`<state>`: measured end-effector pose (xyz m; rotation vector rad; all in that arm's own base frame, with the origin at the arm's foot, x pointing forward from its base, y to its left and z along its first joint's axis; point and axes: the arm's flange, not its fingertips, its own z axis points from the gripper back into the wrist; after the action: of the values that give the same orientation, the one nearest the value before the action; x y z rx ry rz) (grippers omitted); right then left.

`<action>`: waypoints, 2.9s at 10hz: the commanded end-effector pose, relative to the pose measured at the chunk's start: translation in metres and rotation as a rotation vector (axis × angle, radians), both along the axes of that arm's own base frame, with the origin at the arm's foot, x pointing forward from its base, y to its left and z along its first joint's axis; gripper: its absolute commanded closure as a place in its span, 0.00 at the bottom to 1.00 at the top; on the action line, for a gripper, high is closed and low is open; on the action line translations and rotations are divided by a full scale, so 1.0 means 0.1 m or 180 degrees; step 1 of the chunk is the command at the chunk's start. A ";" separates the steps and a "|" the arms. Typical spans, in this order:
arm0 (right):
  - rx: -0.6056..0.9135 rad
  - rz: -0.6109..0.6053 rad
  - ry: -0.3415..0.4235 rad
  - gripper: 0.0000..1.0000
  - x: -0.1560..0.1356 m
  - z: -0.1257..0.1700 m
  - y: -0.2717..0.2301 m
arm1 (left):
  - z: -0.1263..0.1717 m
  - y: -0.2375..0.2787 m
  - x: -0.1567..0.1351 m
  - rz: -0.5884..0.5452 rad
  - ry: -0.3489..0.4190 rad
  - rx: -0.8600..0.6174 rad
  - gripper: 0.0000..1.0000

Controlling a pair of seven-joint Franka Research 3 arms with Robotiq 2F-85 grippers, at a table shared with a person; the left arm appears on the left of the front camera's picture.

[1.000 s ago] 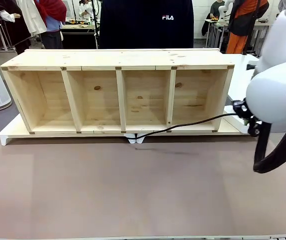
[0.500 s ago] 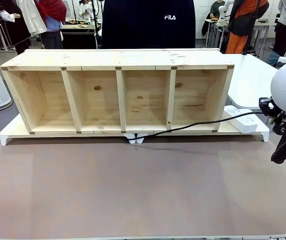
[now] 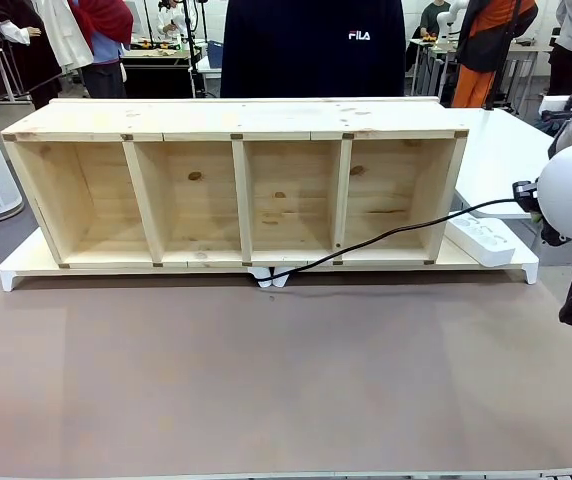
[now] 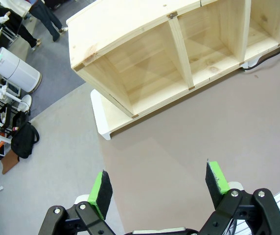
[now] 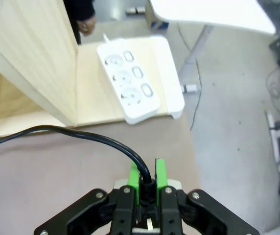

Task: Perform cable management.
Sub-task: Pull the grasped Power Cable to the location of the Power Strip, then release the Power Cable when the human grasps it.

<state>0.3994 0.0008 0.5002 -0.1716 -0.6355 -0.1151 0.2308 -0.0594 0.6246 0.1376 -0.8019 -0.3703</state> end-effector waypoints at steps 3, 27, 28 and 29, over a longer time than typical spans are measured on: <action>-0.0058 -0.0017 -0.0349 0.84 0.47 0.04 -0.12 | 0.00 0.00 0.00 0.0011 -0.0005 0.0009 0.00; 0.0322 -0.0057 -0.0471 0.84 1.11 -0.14 -0.01 | 0.00 0.00 0.00 0.0011 -0.0005 0.0009 0.00; 0.0322 -0.0057 -0.0471 0.84 1.11 -0.14 -0.01 | 0.00 0.00 0.00 0.0011 -0.0005 0.0009 0.00; 0.0322 -0.0057 -0.0471 0.84 1.11 -0.14 -0.01 | 0.00 0.00 0.00 0.0011 -0.0005 0.0009 0.00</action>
<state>0.5109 0.0004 0.4846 -0.0721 -0.7697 -0.1763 0.2308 -0.0595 0.6246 0.1376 -0.8018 -0.3704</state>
